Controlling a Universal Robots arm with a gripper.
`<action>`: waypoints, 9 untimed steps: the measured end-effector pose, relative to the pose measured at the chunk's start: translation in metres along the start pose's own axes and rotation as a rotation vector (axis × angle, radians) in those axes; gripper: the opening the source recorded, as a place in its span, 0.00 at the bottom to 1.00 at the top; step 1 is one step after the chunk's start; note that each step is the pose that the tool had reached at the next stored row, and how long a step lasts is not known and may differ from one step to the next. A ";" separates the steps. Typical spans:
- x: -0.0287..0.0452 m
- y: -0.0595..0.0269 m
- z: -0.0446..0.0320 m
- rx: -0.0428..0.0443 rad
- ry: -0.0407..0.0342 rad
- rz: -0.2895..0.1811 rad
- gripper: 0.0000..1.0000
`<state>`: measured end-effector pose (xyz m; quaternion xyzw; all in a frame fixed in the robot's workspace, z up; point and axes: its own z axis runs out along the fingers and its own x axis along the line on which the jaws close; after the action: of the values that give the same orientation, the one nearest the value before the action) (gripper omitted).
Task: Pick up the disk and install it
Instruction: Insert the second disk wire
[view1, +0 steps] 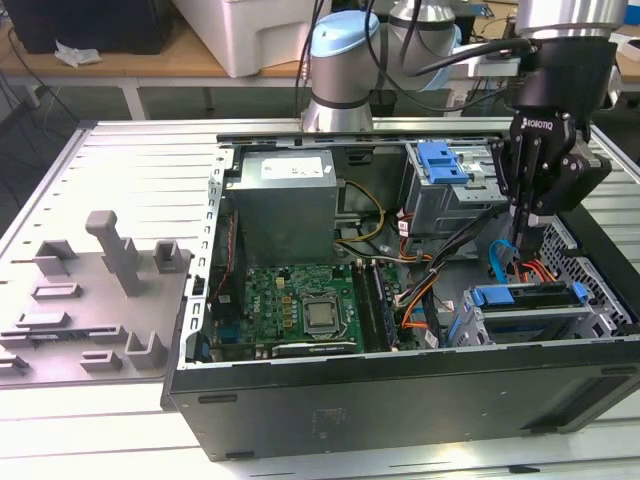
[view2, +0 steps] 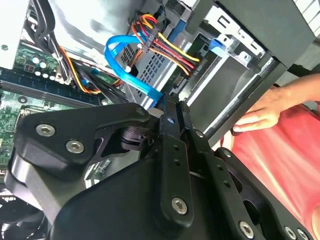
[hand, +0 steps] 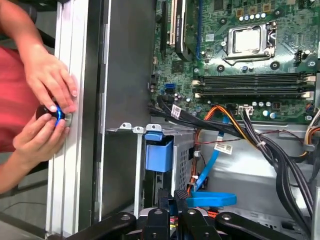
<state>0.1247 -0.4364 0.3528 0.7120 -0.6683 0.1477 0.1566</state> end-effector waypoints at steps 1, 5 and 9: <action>0.0031 0.0000 -0.0001 0.0005 -0.0072 0.000 0.16; 0.0117 0.0004 0.0024 0.0023 -0.0355 0.000 0.16; 0.0216 0.0007 0.0068 0.0040 -0.0618 0.000 0.16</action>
<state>0.1254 -0.4589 0.3558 0.7166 -0.6725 0.1269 0.1345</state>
